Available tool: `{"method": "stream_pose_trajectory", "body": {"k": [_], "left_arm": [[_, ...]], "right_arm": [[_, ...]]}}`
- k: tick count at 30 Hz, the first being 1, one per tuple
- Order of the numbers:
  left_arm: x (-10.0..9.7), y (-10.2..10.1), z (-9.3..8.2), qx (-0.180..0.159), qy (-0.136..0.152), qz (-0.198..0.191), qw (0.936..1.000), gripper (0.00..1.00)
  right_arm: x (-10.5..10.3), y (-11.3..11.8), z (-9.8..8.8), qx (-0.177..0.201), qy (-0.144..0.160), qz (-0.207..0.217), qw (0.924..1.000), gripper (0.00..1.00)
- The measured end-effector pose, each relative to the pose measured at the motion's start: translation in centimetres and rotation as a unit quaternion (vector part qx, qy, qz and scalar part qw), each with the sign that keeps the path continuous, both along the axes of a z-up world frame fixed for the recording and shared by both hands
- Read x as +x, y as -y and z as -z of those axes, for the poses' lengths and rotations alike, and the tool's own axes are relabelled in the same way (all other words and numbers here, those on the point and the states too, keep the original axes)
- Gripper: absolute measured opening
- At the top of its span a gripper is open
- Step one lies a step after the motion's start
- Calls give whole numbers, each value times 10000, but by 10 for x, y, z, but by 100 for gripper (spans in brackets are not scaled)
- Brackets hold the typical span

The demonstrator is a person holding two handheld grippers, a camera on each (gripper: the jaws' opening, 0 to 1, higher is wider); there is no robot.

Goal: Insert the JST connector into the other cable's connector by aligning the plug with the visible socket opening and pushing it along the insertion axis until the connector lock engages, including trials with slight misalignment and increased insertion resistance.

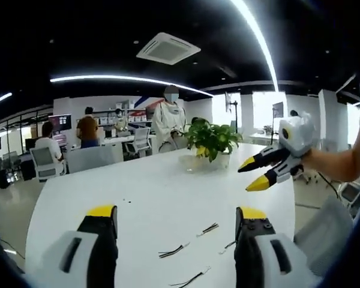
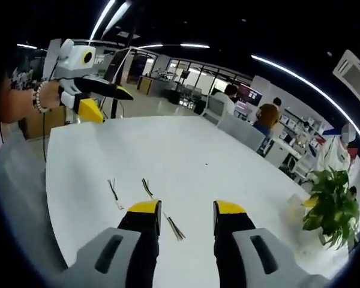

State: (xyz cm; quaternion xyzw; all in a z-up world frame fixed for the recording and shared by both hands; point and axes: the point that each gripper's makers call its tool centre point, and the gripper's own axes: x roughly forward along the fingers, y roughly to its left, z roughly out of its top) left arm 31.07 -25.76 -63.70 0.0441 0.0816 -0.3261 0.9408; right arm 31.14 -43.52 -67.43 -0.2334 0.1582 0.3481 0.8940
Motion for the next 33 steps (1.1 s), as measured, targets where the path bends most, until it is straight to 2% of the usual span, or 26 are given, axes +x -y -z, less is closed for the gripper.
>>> {"method": "stream_pose_trajectory", "body": {"k": [3,5,8,10,11,12,13,14,16,20,24,27,30,32,33], "left_arm": [[11,1,10,79,-43,154,9998,79],[12,4,16,189,-37,326,9993,79],[16,9,25,175,-57,559,9983,81],[19,14,31,68,-163,731,9972,80],[20,17,36,-1,-272,826,9962,79],[22,17,40,-5,-289,856,9959,78],[24,19,44,-5,-311,937,9951,77],[25,21,47,-24,-318,987,9946,78],[28,23,54,-15,-326,1104,9934,78],[34,28,64,-21,-310,1365,9902,78],[41,33,74,18,-256,1651,9859,77],[44,39,79,-187,-338,1850,9820,75],[53,41,92,-130,-362,1928,9805,74],[58,42,103,-166,-467,1992,9787,71],[59,43,111,-233,-635,2038,9767,70]], "right_arm": [[7,-2,7,24,-54,-109,9999,32],[10,-5,10,-52,21,-316,9995,33],[12,-10,22,-275,-73,-670,9973,33],[15,-9,33,-597,-250,-844,9943,30],[19,-3,43,-995,-457,-802,9907,28],[26,-3,43,-1144,-346,-766,9899,25],[34,-9,39,-1114,-94,-869,9899,23],[34,-16,37,-968,-47,-1023,9900,23],[34,-29,35,-538,-172,-1270,9903,24],[42,-37,41,-462,-141,-1533,9870,28],[45,-45,55,-303,-253,-1854,9819,28],[44,-50,67,-169,-342,-2111,9767,29],[47,-51,78,-113,-454,-2177,9749,30],[51,-51,89,-105,-520,-2229,9734,30],[50,-52,94,-6,-612,-2304,9712,30]]}}
